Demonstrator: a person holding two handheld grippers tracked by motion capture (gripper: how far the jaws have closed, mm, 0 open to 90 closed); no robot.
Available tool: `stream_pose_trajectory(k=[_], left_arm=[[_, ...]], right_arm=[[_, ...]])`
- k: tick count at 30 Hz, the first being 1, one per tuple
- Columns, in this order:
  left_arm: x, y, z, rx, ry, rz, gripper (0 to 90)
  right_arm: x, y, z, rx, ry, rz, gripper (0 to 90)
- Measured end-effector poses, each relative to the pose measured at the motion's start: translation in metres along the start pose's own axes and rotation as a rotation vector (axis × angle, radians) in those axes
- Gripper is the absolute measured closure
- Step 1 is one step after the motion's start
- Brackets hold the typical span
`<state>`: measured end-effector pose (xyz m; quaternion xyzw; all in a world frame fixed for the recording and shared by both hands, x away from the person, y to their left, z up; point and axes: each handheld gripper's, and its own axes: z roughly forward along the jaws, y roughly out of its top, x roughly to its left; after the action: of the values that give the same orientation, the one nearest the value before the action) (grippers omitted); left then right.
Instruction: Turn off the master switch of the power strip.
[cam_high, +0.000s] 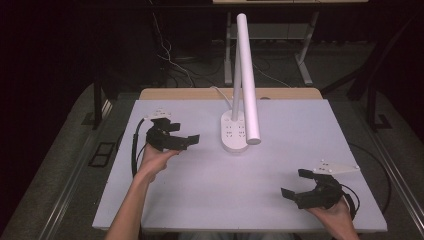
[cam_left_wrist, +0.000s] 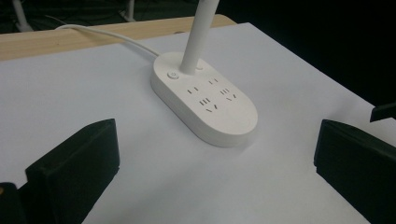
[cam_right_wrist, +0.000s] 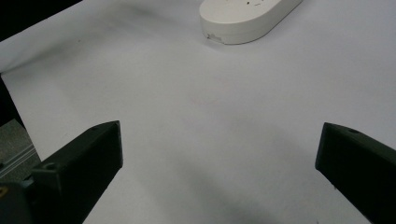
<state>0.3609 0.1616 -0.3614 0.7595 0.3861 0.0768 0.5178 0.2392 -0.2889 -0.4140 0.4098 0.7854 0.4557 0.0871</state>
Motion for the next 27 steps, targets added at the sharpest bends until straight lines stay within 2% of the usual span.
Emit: stream_pose_trajectory(k=[6,11,17,20,27], left_arm=[[-0.011,-0.009,-0.014,-0.01,0.005,0.025,0.0],[-0.018,-0.019,-0.022,-0.021,-0.004,0.024,0.0],[-0.026,-0.037,-0.03,-0.026,-0.015,0.029,0.0],[-0.03,-0.046,-0.034,-0.017,-0.006,0.044,0.0],[-0.035,-0.071,-0.039,-0.013,-0.018,0.038,0.0]], right_arm=[[0.0,0.0,0.001,0.004,-0.002,-0.003,0.0],[-0.001,0.0,0.001,0.002,-0.003,0.005,0.0],[0.0,-0.001,0.002,0.005,-0.004,0.001,0.0],[0.001,-0.001,0.003,0.008,-0.005,0.001,0.0],[0.001,-0.001,0.003,0.01,-0.004,-0.004,0.0]])
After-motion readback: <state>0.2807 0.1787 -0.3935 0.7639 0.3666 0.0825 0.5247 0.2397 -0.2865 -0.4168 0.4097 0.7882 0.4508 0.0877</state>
